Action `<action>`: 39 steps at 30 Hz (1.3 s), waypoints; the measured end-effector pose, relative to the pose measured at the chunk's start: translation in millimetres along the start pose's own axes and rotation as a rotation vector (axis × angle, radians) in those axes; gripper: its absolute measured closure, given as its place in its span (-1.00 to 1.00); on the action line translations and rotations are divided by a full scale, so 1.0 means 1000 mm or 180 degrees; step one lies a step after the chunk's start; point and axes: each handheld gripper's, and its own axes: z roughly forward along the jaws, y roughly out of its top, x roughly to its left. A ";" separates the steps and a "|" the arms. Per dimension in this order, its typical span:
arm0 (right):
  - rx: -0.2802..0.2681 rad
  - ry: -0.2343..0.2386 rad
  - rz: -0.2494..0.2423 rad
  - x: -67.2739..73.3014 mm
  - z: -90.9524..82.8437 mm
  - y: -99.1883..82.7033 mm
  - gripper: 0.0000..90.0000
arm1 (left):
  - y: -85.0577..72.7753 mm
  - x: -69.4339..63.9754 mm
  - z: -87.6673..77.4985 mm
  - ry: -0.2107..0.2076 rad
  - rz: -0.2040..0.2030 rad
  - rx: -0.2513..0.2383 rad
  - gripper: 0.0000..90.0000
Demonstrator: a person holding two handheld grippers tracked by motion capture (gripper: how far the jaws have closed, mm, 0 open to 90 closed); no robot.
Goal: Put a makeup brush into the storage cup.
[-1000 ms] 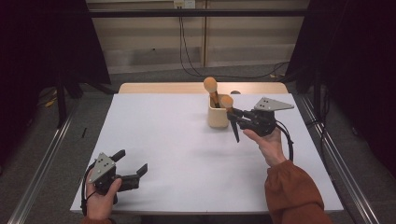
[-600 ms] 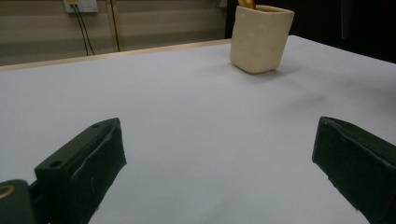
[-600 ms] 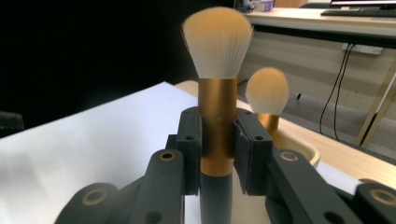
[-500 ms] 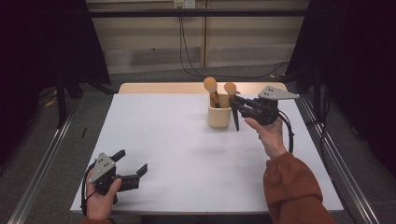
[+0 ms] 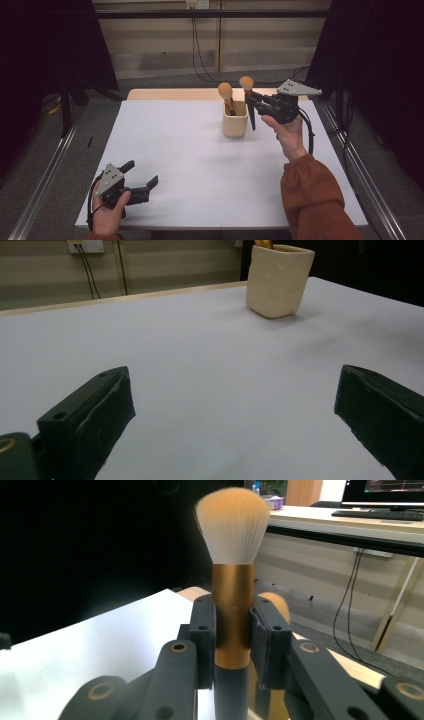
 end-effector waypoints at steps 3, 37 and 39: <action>-0.0034 -0.0026 0.0022 -0.003 0.001 0.004 0.66 | 0.000 0.000 0.000 0.0004 -0.0004 -0.0001 -0.95; -0.0163 -0.0300 0.0086 -0.032 0.041 0.023 0.65 | 0.000 0.001 -0.001 -0.0009 0.0007 0.0003 -0.95; -0.0163 -0.0316 0.0078 -0.033 0.045 0.021 0.65 | 0.000 0.002 -0.001 -0.0007 0.0007 -0.0001 -0.95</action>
